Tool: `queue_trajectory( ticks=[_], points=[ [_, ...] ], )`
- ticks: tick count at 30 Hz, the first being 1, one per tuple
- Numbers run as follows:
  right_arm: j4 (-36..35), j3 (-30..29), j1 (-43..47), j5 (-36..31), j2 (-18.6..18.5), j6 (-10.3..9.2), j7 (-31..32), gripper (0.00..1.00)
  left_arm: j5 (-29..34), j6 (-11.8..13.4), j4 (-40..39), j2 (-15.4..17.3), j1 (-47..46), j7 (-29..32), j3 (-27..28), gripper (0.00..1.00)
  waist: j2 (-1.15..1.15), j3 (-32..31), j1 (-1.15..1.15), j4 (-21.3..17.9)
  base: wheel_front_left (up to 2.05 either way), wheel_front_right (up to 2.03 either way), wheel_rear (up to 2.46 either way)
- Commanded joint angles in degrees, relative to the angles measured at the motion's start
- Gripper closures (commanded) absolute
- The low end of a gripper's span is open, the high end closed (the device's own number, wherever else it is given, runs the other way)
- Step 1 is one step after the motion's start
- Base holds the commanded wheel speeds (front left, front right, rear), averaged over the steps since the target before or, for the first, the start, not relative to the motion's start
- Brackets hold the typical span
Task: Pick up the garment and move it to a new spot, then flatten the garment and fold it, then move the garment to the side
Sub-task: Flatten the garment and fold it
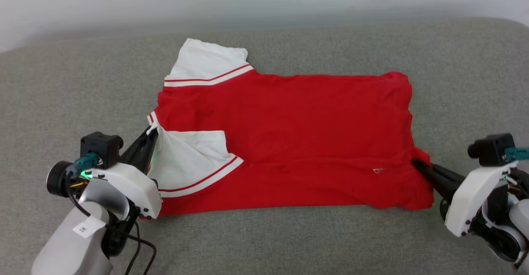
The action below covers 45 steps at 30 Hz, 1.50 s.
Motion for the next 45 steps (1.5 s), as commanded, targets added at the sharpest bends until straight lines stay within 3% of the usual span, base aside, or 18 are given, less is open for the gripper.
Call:
queue_trajectory(
  ticks=[1,20,22,23,24,31,35,45],
  points=[
    [1.0,0.3,-2.0,-0.3,0.9,-0.05,0.3,1.0,0.3,-0.4,1.9,-0.1,-1.7,-0.3,-0.1,1.0,0.0,2.0,-0.02,-0.4,0.0,0.0,0.0],
    [12.2,3.7,-8.8,-0.3,4.9,-0.05,-1.1,1.0,0.2,-4.3,25.0,-4.5,-10.3,-4.3,-3.8,1.0,0.0,6.1,-0.02,-0.3,0.0,0.0,0.0],
    [12.6,4.5,-8.6,0.3,5.4,-0.05,-1.7,0.38,-0.1,-4.8,28.1,-5.0,-11.4,-5.6,-4.2,1.0,0.0,5.3,-0.02,-0.4,0.0,0.0,0.0],
    [12.7,4.5,-8.5,0.3,5.5,-0.05,-2.4,0.0,-0.3,-4.9,29.0,-5.0,-11.7,-6.0,-4.3,0.58,0.0,4.9,-0.02,-0.3,0.0,0.0,0.0],
    [12.7,4.6,-8.4,0.3,5.5,-0.05,-2.7,0.0,-0.1,-5.0,29.8,-5.0,-12.1,-6.4,-4.6,0.0,0.0,4.4,-0.02,-0.2,0.0,0.0,0.0],
    [10.3,4.4,-5.3,0.6,3.6,-0.05,-6.7,0.0,0.4,-5.7,30.0,-3.4,-14.8,-8.0,-6.3,0.0,0.0,0.1,-0.02,1.5,0.0,0.0,0.0],
    [8.5,3.8,-3.6,0.1,2.5,-0.05,-7.6,0.0,-0.4,-5.8,27.2,-1.6,-16.2,-5.3,-7.5,0.0,0.0,-1.8,-0.02,2.3,0.0,0.0,0.0],
    [5.2,1.6,-0.5,-1.4,1.3,-0.05,-4.9,0.0,-9.6,-5.9,16.9,3.6,-19.2,20.7,-12.4,0.0,0.0,-4.0,-0.02,3.3,0.0,0.0,0.0]
  ],
)
